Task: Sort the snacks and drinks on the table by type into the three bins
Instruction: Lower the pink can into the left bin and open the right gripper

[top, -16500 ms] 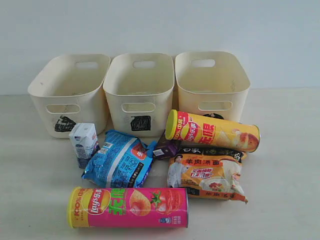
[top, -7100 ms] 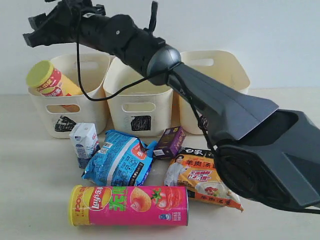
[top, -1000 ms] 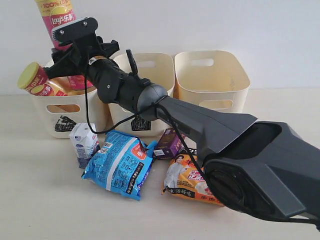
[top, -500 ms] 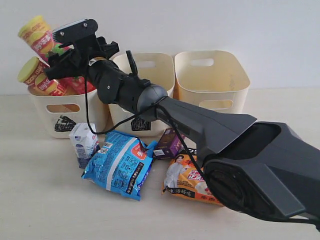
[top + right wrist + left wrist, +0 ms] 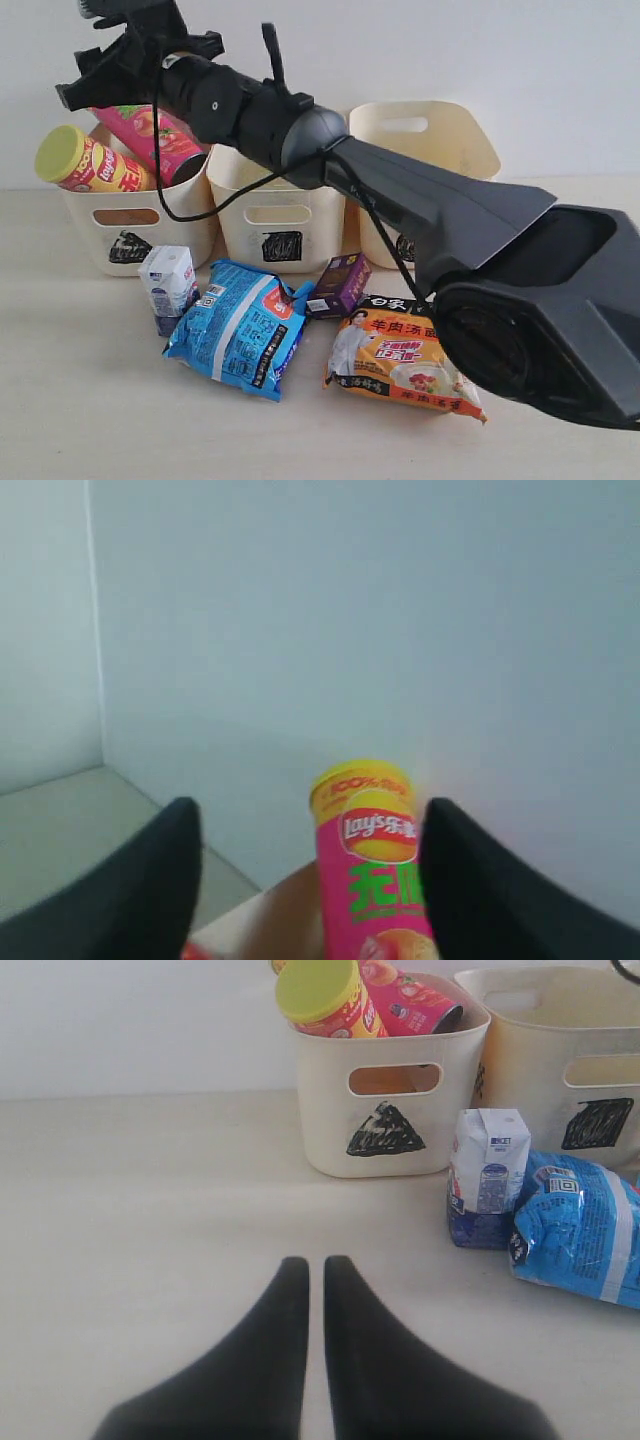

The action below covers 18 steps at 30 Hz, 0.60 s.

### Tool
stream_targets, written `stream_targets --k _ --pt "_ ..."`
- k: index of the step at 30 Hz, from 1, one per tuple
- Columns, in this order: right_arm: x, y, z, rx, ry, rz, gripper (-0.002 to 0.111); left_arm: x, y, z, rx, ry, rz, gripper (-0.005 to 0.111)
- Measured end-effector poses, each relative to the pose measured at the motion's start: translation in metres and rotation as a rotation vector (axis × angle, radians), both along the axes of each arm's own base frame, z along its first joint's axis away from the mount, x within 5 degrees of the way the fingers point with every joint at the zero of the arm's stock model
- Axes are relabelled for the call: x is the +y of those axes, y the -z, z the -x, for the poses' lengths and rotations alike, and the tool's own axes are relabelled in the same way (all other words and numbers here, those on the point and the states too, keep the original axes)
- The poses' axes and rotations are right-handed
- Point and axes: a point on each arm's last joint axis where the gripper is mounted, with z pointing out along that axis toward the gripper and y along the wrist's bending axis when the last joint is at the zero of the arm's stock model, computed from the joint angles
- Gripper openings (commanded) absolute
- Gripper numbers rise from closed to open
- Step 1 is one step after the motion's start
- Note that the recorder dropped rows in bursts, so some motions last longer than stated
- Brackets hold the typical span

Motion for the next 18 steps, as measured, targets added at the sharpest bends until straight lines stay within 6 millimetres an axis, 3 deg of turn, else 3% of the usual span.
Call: stream_targets --k 1,2,12,18 --pt "0.0 -0.002 0.002 0.015 -0.02 0.017 0.021 0.0 0.0 0.0 0.0 0.0 0.0 0.004" --pt "0.001 -0.004 0.005 0.035 -0.045 0.038 0.001 0.0 0.0 0.0 0.0 0.0 0.0 0.004" --pt "0.0 -0.012 0.03 0.242 -0.237 0.216 0.0 0.0 0.0 0.0 0.0 0.0 0.0 0.004" --pt "-0.012 -0.023 0.055 0.389 -0.31 0.442 0.0 0.0 0.0 0.0 0.0 0.0 0.0 0.004"
